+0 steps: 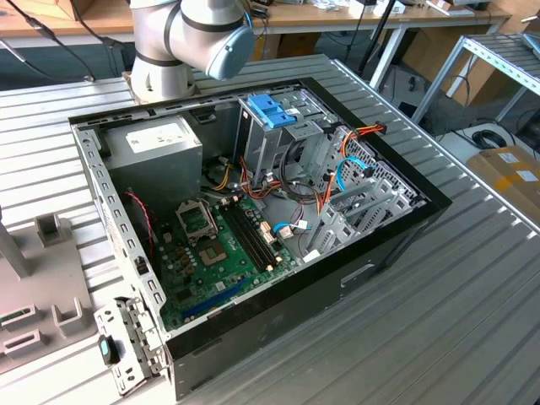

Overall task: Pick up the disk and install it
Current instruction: 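Pick up the disk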

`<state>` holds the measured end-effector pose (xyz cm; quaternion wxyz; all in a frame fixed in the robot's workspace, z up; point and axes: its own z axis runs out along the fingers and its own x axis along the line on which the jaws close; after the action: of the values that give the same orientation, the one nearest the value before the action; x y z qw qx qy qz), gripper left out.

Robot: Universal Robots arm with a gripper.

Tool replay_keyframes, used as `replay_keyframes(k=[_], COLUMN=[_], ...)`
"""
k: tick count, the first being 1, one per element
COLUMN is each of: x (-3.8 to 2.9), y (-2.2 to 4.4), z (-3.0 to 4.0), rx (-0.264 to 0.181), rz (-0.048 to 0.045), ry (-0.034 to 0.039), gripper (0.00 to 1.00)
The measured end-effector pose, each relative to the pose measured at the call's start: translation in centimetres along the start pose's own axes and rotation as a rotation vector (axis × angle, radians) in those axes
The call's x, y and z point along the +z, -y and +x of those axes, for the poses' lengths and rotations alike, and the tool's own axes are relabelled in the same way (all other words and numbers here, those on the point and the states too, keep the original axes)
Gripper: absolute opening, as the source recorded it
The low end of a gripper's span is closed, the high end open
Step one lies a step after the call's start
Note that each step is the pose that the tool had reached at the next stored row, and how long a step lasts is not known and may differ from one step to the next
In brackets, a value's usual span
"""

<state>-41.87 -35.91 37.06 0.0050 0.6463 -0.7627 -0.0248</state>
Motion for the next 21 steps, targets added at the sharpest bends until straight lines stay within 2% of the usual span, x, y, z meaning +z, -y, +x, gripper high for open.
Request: replay_keyframes(k=[6, 12, 14, 21], x=[0.33, 0.49, 0.55, 0.93], y=[-0.07, -0.09, -0.1, -0.31], z=[-0.24, -0.41, -0.45, -0.41], rx=[-0.017, -0.105, -0.119, -0.121], rz=[-0.0003, -0.0024, -0.0029, -0.0028], ry=[-0.0007, -0.0046, -0.0053, -0.0054], gripper=[0.54, 0.54, 0.54, 0.54])
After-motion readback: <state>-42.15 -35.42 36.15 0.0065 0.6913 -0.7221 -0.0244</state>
